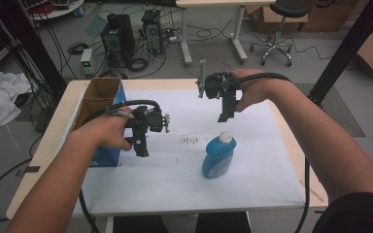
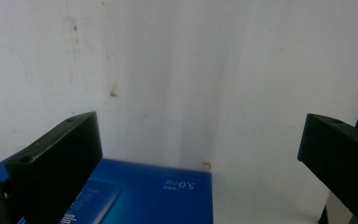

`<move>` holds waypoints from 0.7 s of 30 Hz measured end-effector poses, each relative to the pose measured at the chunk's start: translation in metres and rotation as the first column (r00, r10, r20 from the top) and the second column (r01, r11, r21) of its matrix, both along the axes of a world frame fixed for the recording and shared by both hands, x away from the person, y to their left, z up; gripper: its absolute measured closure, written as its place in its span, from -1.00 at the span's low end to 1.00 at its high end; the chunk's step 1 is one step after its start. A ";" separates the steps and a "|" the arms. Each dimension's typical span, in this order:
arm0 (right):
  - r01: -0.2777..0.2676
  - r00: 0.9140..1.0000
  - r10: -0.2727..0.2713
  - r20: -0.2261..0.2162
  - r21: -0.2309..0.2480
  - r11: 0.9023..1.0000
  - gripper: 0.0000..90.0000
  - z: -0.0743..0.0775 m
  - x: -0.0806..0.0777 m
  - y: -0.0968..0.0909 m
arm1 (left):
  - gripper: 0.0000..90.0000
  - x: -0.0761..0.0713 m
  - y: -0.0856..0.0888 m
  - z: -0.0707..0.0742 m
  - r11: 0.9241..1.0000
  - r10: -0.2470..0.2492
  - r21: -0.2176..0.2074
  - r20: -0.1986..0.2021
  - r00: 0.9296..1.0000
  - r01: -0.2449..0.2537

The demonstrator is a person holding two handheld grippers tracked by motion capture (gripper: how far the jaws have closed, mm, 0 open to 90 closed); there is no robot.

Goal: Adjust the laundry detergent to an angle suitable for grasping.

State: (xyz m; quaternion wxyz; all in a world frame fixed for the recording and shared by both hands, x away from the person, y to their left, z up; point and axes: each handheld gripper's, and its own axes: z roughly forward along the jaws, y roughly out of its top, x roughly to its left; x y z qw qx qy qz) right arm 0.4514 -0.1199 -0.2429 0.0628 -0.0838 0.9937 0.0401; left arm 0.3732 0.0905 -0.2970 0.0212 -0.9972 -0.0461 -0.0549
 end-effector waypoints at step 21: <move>-0.013 1.000 0.013 0.003 0.016 1.000 -1.00 0.005 0.003 -0.005 | -1.00 -0.001 -0.001 0.008 1.000 0.013 0.020 0.005 1.000 -0.013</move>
